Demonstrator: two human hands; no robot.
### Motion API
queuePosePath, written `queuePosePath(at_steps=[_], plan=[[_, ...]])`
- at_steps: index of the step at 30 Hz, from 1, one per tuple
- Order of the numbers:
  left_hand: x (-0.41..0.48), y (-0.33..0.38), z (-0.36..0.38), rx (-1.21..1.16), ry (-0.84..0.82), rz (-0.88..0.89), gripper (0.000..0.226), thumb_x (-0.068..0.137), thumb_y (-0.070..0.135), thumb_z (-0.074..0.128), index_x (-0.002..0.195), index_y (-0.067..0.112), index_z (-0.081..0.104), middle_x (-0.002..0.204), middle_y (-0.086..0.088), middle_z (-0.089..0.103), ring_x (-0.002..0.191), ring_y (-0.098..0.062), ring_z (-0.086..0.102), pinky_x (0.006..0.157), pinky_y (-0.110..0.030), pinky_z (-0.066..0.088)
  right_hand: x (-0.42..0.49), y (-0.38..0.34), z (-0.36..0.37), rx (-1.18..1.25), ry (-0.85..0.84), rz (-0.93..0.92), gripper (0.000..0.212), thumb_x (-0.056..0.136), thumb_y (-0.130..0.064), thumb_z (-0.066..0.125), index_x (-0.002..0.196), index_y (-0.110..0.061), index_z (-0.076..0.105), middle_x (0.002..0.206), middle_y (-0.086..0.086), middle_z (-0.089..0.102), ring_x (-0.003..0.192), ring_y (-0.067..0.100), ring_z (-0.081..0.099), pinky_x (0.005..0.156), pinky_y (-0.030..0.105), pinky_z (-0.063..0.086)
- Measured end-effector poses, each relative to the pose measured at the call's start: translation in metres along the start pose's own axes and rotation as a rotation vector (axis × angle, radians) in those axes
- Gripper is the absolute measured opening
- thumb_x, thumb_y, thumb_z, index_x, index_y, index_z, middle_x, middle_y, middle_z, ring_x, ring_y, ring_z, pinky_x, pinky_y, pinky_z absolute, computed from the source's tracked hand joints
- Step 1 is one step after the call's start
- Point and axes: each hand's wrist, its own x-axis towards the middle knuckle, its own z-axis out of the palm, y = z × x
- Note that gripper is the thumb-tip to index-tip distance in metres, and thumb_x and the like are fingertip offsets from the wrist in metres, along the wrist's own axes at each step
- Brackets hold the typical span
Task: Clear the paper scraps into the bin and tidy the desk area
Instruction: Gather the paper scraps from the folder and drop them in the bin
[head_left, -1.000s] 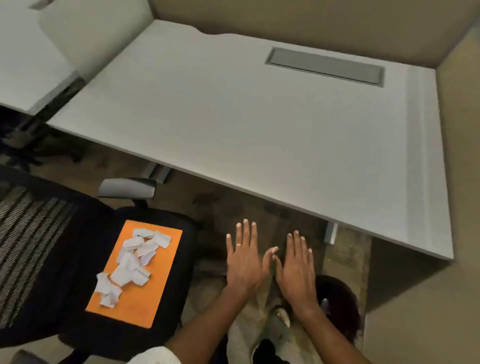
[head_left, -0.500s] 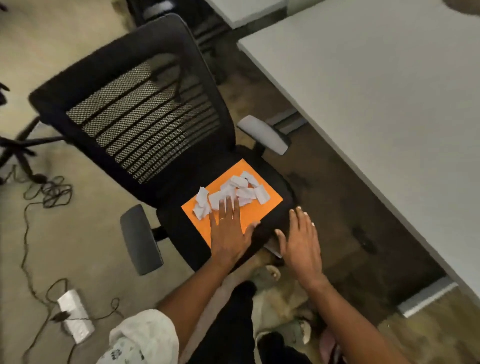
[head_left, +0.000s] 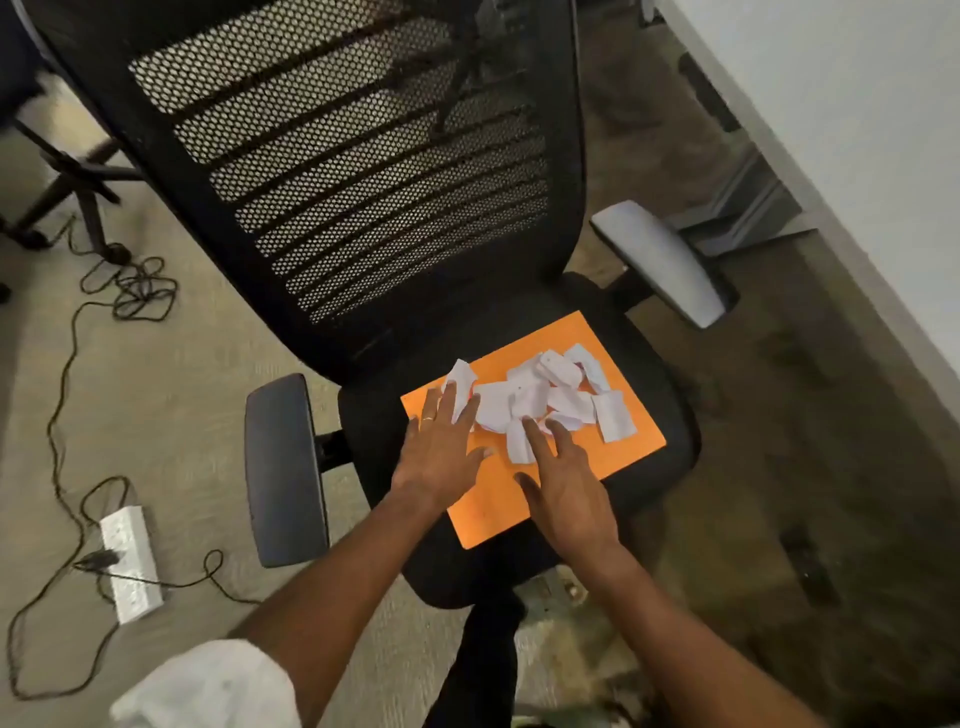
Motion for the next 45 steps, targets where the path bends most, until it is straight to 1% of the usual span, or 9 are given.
queuePosePath(at_steps=[8, 11, 18, 23, 30, 33, 38, 41, 45], plan=[[0.052, -0.014, 0.033, -0.088, -0.034, -0.053, 0.084, 0.094, 0.054, 0.057, 0.16, 0.034, 0.008, 0.168, -0.006, -0.014, 0.155, -0.036, -0.011, 0.117, -0.06, 0.031, 0.048, 0.019, 0.063, -0.148, 0.086, 0.008, 0.065, 0.088, -0.046, 0.068, 0.144, -0.026, 0.041, 0.154, 0.016, 0.037, 0.13, 0.036, 0.048, 0.09, 0.047, 0.053], [0.056, -0.024, 0.035, -0.161, -0.084, -0.081, 0.086, 0.091, 0.052, 0.064, 0.159, 0.035, 0.014, 0.169, -0.004, -0.011, 0.155, -0.033, 0.0, 0.113, -0.057, 0.038, 0.052, 0.013, 0.071, -0.131, 0.117, 0.008, 0.056, 0.088, -0.049, 0.068, 0.135, -0.026, 0.048, 0.151, 0.012, 0.04, 0.127, 0.032, 0.051, 0.091, 0.046, 0.052], [0.063, -0.036, 0.039, -0.239, -0.079, -0.076, 0.064, 0.088, 0.04, 0.073, 0.146, 0.028, 0.047, 0.15, -0.006, 0.041, 0.138, -0.028, 0.039, 0.109, -0.05, 0.043, 0.059, 0.0, 0.083, -0.04, 0.133, 0.005, 0.022, 0.091, -0.03, 0.069, 0.109, -0.018, 0.063, 0.133, 0.012, 0.053, 0.106, 0.031, 0.06, 0.079, 0.039, 0.052], [0.059, -0.04, 0.047, -0.267, 0.005, -0.074, 0.049, 0.091, 0.028, 0.072, 0.137, 0.021, 0.055, 0.137, -0.004, 0.054, 0.127, -0.025, 0.05, 0.101, -0.046, 0.048, 0.057, 0.004, 0.09, 0.047, 0.107, -0.024, 0.015, 0.086, -0.008, 0.069, 0.1, -0.01, 0.064, 0.125, 0.013, 0.056, 0.099, 0.03, 0.06, 0.075, 0.041, 0.055], [0.052, -0.047, 0.052, -0.303, 0.047, -0.099, 0.031, 0.091, 0.028, 0.071, 0.119, 0.015, 0.065, 0.114, -0.005, 0.067, 0.104, -0.028, 0.064, 0.085, -0.044, 0.055, 0.049, 0.006, 0.083, 0.179, 0.132, -0.046, 0.019, 0.082, -0.004, 0.062, 0.091, -0.014, 0.049, 0.091, 0.006, 0.054, 0.078, 0.025, 0.052, 0.066, 0.045, 0.05], [0.045, -0.051, 0.055, -0.318, 0.061, -0.102, 0.024, 0.088, 0.028, 0.072, 0.107, 0.016, 0.066, 0.101, -0.004, 0.067, 0.092, -0.027, 0.064, 0.074, -0.039, 0.053, 0.048, 0.004, 0.08, 0.25, 0.156, -0.033, 0.016, 0.088, -0.009, 0.06, 0.099, -0.014, 0.051, 0.094, 0.005, 0.056, 0.083, 0.022, 0.053, 0.072, 0.043, 0.05], [0.03, -0.055, 0.056, -0.359, 0.099, -0.143, 0.021, 0.083, 0.03, 0.078, 0.093, 0.016, 0.066, 0.086, 0.0, 0.065, 0.079, -0.02, 0.063, 0.067, -0.036, 0.052, 0.051, -0.009, 0.075, 0.38, 0.098, -0.05, 0.037, 0.098, -0.024, 0.055, 0.134, -0.016, 0.049, 0.119, 0.006, 0.064, 0.104, 0.02, 0.06, 0.084, 0.026, 0.047], [0.023, -0.056, 0.056, -0.377, 0.106, -0.16, 0.024, 0.082, 0.029, 0.08, 0.078, 0.018, 0.059, 0.079, 0.002, 0.061, 0.076, -0.02, 0.064, 0.064, -0.036, 0.051, 0.057, -0.018, 0.076, 0.364, 0.019, 0.026, 0.049, 0.098, -0.036, 0.058, 0.142, -0.02, 0.043, 0.125, 0.007, 0.066, 0.11, 0.024, 0.065, 0.088, 0.032, 0.052], [0.018, -0.058, 0.055, -0.394, 0.133, -0.152, 0.019, 0.082, 0.027, 0.08, 0.084, 0.015, 0.065, 0.08, 0.001, 0.063, 0.077, -0.02, 0.064, 0.063, -0.034, 0.048, 0.067, -0.016, 0.079, 0.141, 0.03, 0.1, 0.047, 0.096, -0.042, 0.062, 0.136, -0.02, 0.05, 0.117, 0.005, 0.07, 0.104, 0.025, 0.069, 0.079, 0.037, 0.057]])
